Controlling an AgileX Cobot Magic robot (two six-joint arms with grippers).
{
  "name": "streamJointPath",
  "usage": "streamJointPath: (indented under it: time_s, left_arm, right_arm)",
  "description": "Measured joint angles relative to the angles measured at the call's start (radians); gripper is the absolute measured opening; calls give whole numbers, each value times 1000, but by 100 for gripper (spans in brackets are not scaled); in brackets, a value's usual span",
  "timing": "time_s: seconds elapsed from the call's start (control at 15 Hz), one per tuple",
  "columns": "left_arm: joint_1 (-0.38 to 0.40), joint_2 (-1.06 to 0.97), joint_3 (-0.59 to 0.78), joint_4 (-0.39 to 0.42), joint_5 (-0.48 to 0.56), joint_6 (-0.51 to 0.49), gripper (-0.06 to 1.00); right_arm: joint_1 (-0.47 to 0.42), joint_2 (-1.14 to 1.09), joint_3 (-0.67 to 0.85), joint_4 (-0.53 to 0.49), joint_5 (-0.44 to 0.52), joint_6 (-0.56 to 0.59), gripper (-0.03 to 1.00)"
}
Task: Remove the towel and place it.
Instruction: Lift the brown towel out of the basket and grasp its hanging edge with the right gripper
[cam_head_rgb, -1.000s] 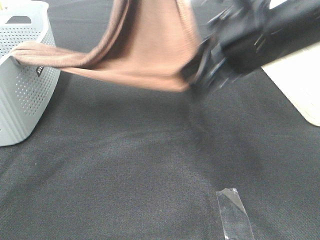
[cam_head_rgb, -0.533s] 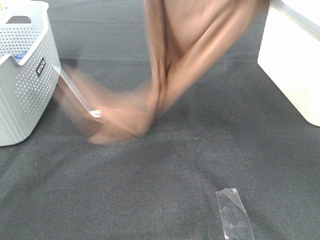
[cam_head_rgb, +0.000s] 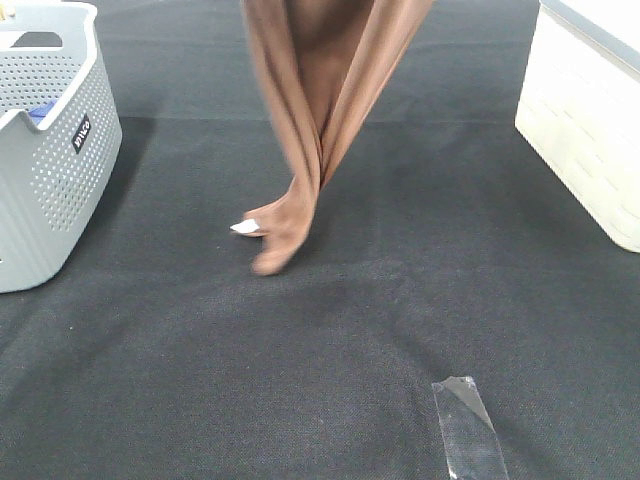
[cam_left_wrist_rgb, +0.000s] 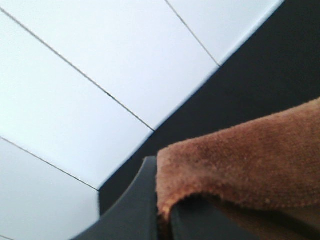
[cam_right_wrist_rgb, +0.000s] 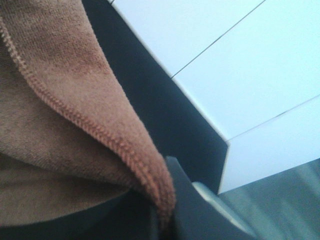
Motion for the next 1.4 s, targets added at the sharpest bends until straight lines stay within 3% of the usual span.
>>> streamJointPath:
  time_s: [0.13, 0.27, 0.4, 0.6, 0.8, 1.2, 1.4]
  left_arm:
    - [58, 0, 0, 60, -116, -128, 0]
    - [107, 0, 0, 64, -230, -193, 0]
    - [150, 0, 0, 64, -371, -234, 0]
    - [213, 0, 0, 63, -553, -301, 0]
    - [267, 0, 0, 63, -691, -378, 0]
    - [327, 36, 0, 43, -737, -436, 0]
    - [333, 37, -3, 42, -760, -414, 0]
  right_arm:
    - [0, 26, -8, -73, -133, 2, 1]
    - [-8, 51, -8, -178, -300, 28, 1]
    - [-56, 62, -8, -241, -479, 136, 1]
    - [-145, 64, -8, -253, -688, 334, 1]
    - [-151, 93, -8, -253, -842, 397, 1]
    - [-151, 209, -152, -221, -845, 411, 1]
    - [-222, 246, -206, -218, -837, 398, 1]
